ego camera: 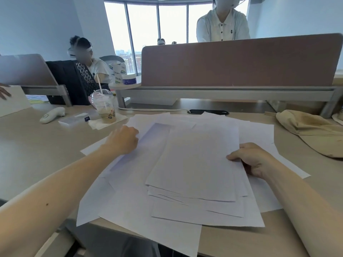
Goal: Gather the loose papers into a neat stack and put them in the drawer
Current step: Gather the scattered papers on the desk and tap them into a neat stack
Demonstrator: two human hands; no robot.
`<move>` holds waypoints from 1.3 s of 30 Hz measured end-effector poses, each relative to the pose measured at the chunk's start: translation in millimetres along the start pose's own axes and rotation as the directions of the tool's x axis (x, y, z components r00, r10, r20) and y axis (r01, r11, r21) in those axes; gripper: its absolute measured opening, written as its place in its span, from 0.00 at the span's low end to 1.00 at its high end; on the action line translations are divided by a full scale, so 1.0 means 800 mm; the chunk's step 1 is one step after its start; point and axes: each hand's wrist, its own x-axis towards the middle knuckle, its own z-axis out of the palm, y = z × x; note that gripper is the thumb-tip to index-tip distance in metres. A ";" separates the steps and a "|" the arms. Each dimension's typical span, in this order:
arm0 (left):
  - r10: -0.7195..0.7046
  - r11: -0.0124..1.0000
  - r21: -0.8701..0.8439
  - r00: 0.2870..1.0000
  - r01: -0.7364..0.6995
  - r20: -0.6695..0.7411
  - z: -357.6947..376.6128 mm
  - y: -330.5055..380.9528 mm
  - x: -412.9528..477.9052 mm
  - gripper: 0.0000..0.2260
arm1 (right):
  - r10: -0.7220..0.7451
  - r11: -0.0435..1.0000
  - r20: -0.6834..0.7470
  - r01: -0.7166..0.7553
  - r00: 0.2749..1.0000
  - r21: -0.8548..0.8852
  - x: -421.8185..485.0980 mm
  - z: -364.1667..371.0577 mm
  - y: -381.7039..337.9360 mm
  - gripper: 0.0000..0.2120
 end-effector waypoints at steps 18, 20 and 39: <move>-0.214 0.864 -0.350 0.893 0.362 0.397 -0.051 0.002 -0.036 0.30 | -0.088 0.976 -0.029 0.080 0.996 -0.203 -0.017 0.010 -0.010 0.11; -0.224 0.848 -0.319 0.831 0.423 0.509 -0.038 -0.013 -0.037 0.33 | -0.110 0.954 0.021 0.111 0.994 -0.280 -0.016 0.014 -0.006 0.05; 0.234 0.365 -0.788 0.770 0.496 0.594 -0.030 0.074 -0.060 0.18 | -0.157 0.891 0.180 0.218 0.971 -0.398 -0.027 0.036 0.004 0.09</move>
